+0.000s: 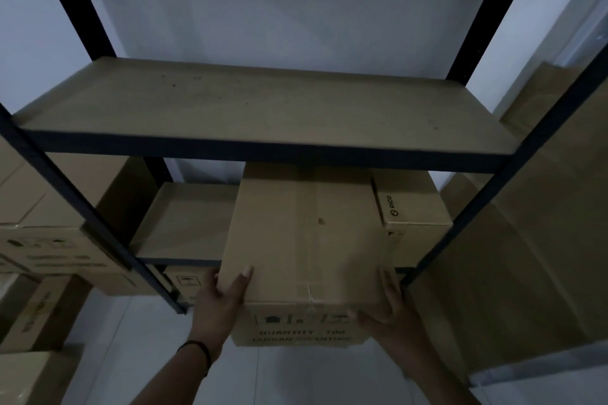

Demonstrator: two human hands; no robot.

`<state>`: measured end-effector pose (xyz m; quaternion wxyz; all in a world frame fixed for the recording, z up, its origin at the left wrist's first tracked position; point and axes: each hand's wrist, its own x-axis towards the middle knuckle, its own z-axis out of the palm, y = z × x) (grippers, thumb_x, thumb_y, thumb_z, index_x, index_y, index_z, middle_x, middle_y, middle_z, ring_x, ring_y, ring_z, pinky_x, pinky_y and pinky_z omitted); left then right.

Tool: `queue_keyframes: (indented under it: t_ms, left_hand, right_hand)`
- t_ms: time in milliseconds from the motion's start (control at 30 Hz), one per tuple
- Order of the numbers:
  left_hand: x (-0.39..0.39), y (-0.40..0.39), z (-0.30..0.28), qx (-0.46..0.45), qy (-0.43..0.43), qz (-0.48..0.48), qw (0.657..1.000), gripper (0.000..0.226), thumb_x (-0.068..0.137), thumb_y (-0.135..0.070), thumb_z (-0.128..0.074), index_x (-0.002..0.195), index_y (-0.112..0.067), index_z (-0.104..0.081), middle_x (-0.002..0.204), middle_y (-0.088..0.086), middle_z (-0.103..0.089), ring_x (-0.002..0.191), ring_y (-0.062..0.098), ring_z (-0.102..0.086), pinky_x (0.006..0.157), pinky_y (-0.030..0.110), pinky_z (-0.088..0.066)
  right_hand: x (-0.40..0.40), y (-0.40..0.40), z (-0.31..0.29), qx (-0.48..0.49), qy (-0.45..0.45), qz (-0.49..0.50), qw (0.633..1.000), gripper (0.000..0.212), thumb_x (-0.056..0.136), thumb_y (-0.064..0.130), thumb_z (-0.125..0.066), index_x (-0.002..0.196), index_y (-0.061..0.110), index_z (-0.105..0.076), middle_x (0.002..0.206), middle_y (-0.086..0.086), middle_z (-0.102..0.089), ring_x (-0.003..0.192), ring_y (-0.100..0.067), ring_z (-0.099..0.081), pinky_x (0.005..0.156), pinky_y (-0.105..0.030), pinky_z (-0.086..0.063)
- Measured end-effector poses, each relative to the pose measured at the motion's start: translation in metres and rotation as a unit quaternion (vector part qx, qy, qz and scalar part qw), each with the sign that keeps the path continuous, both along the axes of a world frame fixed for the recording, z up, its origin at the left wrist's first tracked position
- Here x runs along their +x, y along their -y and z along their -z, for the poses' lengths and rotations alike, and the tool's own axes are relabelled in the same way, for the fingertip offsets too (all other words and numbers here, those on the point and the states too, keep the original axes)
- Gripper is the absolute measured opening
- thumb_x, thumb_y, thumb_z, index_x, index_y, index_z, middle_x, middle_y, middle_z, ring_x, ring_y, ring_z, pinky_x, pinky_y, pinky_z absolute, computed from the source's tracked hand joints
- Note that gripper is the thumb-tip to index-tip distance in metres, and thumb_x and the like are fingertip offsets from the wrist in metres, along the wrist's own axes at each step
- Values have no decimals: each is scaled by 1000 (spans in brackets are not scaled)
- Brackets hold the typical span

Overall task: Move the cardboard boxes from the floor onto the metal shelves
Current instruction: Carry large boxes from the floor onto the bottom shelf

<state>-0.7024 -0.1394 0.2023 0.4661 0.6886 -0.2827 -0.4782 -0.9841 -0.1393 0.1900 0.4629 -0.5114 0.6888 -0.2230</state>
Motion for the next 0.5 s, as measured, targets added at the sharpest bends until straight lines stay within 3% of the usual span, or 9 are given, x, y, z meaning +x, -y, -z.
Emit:
queue_keyframes:
  t_ms: [100,200,367,433,500]
  left_hand:
    - [3,-11,1,-43,146,74,986,69,74,-50,-74,131,-26,-41,124,-8,-50,114,18,-53,90,36,-49]
    - [11,-17,7,-28,287,167,943,102,67,-57,-77,149,-22,-26,145,-9,-31,127,14,-40,104,36,-43]
    - [13,-3,0,-15,305,196,932,114,66,-63,-72,154,-21,-12,157,-6,-21,135,20,-36,107,38,-41]
    - [16,5,-4,-22,301,196,933,111,69,-61,-72,154,-19,-14,157,-6,-21,133,19,-38,106,36,-42]
    - [16,10,-8,-24,304,195,932,109,69,-61,-71,153,-19,-17,154,-4,-27,130,20,-42,104,36,-44]
  right_hand:
    - [-4,-1,3,-16,-88,-19,996,89,83,47,-69,152,40,-12,153,0,-22,132,-22,-38,102,-35,-43]
    - [-8,2,3,-20,-144,-47,988,83,88,49,-62,152,39,-10,146,-5,-32,125,-23,-44,97,-35,-45]
    - [-10,14,-1,-13,-178,-67,982,79,91,54,-54,152,39,-7,147,-8,-33,125,-25,-45,97,-36,-46]
    - [-12,19,-3,-2,-128,-69,989,82,85,65,-51,151,43,-9,150,-1,-35,128,-21,-45,99,-39,-47]
    - [-13,21,-3,-5,-99,-36,994,80,82,68,-52,148,48,-13,142,4,-46,119,-20,-54,91,-44,-53]
